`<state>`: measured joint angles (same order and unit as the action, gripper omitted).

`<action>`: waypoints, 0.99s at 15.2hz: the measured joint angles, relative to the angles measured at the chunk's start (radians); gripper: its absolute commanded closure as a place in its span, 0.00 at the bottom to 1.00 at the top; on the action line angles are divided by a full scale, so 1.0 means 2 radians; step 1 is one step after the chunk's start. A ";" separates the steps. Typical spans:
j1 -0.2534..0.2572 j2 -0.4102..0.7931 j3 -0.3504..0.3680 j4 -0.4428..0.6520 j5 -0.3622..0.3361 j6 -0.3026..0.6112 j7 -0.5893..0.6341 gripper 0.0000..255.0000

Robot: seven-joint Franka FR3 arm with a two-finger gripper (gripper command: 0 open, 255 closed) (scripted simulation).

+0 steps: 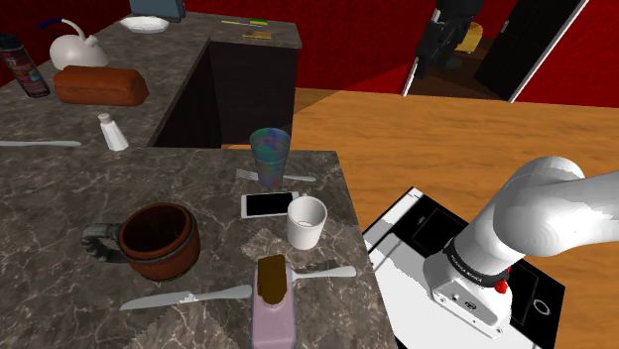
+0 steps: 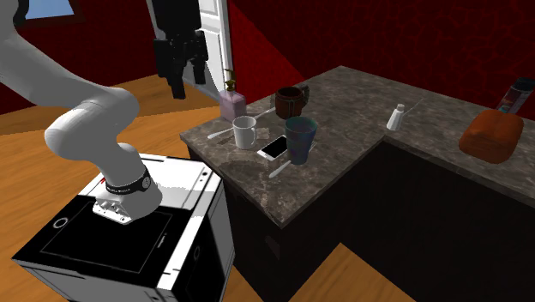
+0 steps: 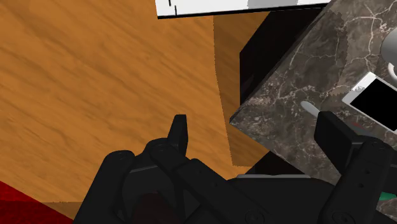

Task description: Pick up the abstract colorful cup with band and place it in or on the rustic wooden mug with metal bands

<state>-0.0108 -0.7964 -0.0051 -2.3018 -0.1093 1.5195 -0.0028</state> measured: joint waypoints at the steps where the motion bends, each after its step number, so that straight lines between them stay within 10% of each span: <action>1: 0.000 0.000 0.000 0.000 0.000 0.000 0.000 0.00; 15: 0.023 0.153 0.056 -0.020 0.071 0.170 0.101 0.00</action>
<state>0.0354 -0.4908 0.1071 -2.3426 0.0329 1.8603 0.1994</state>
